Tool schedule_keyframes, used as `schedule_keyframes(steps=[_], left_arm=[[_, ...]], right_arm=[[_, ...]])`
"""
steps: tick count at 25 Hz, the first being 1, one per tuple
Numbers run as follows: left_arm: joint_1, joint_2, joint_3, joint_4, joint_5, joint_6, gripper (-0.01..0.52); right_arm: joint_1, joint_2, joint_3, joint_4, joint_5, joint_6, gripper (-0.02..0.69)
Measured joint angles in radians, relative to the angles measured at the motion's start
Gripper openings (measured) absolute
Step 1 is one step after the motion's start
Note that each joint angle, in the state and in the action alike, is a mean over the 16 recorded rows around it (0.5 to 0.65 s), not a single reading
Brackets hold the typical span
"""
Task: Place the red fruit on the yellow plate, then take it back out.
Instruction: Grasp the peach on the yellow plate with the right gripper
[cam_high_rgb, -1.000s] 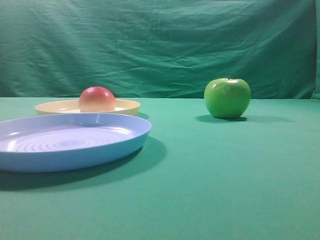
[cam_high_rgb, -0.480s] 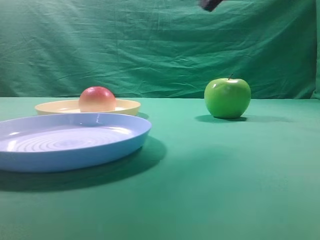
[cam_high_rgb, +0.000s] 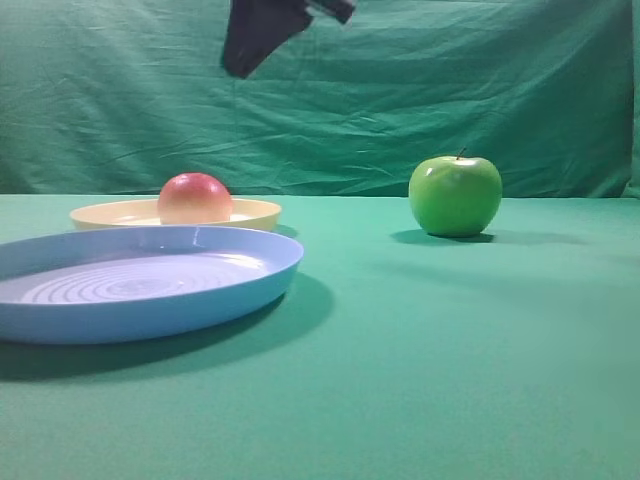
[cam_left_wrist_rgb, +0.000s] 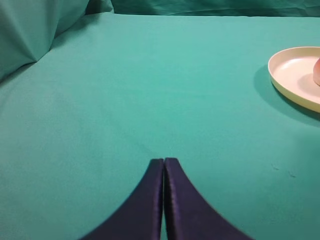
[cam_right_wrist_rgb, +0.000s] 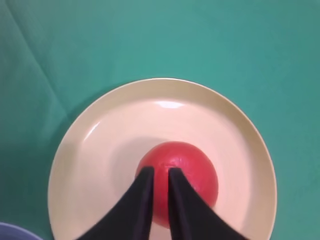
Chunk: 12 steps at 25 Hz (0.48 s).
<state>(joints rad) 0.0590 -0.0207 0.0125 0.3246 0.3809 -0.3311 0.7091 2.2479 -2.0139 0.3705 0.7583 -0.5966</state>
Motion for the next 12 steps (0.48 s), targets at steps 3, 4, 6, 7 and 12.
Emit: schedule_keyframes(steps=[3, 4, 6, 7, 12], left_arm=[[0.000, 0.000, 0.000, 0.000, 0.000, 0.000, 0.000], [0.000, 0.000, 0.000, 0.000, 0.000, 0.000, 0.000], [0.000, 0.000, 0.000, 0.000, 0.000, 0.001, 0.000], [0.000, 0.000, 0.000, 0.000, 0.000, 0.001, 0.000], [0.000, 0.000, 0.000, 0.000, 0.000, 0.001, 0.000]], right_arm=[[0.006, 0.036, -0.015, -0.004, -0.037, -0.001, 0.305], [0.007, 0.046, -0.018, -0.004, -0.048, -0.002, 0.345], [0.007, 0.062, -0.020, -0.004, -0.070, -0.002, 0.425], [0.007, 0.070, -0.020, -0.004, -0.081, -0.003, 0.465], [0.007, 0.108, -0.020, -0.004, -0.129, -0.004, 0.599]])
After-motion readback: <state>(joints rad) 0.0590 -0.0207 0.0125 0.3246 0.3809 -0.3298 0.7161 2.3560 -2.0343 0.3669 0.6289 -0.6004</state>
